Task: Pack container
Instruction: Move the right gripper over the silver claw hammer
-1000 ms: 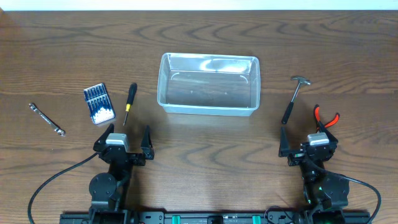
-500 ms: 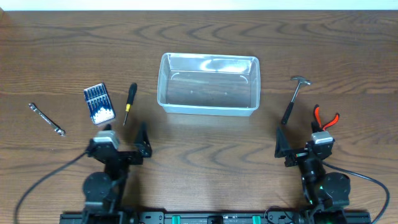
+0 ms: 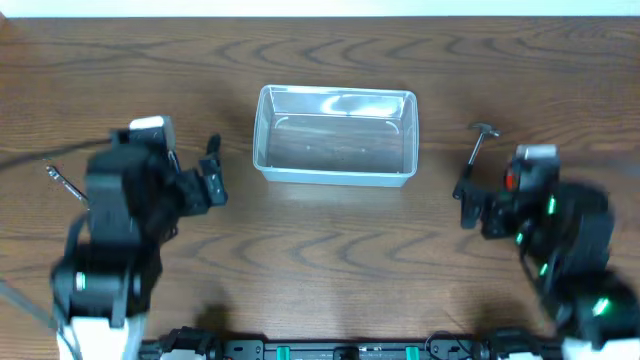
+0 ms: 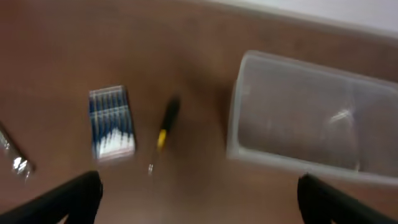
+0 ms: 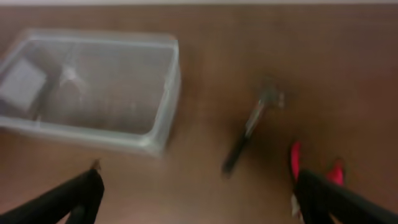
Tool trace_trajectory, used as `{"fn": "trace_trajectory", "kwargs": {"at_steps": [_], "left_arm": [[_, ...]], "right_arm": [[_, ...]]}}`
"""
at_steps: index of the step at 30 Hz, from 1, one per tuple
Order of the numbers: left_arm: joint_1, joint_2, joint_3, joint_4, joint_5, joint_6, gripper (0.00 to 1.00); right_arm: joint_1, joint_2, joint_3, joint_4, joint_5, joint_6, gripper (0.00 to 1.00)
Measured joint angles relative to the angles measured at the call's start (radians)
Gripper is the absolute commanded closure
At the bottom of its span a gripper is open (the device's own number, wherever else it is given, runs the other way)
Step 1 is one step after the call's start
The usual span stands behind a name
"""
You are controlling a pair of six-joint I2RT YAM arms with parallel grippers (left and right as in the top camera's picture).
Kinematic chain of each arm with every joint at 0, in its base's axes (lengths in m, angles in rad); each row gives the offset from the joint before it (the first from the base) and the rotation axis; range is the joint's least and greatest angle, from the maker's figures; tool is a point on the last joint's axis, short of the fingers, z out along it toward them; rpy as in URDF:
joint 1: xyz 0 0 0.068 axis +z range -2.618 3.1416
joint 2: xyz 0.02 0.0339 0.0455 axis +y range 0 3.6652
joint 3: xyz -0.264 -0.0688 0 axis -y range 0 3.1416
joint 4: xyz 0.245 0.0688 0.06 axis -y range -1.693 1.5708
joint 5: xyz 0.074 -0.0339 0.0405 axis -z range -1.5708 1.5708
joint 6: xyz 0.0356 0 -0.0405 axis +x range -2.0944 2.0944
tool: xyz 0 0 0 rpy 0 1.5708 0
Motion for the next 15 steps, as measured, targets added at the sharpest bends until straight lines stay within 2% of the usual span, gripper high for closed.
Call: {"fn": "trace_trajectory", "kwargs": {"at_steps": [4, 6, 9, 15], "left_arm": [[0.000, 0.124, 0.102, -0.106, 0.000, 0.003, 0.02], [0.000, 0.153, 0.119, -0.133, 0.000, 0.004, 0.02], [0.000, 0.167, 0.122, -0.164, -0.004, 0.004, 0.02], [0.050, 0.158, 0.129, -0.238, -0.057, 0.003, 0.02]], "right_arm": [[0.000, 0.240, 0.360, -0.319, 0.004, 0.026, 0.01], [0.000, 0.316, 0.473, -0.384, 0.006, 0.028, 0.01], [0.000, 0.393, 0.552, -0.412, 0.007, 0.030, 0.01], [-0.013, 0.533, 0.579, -0.376, 0.035, 0.071, 0.01]]}}
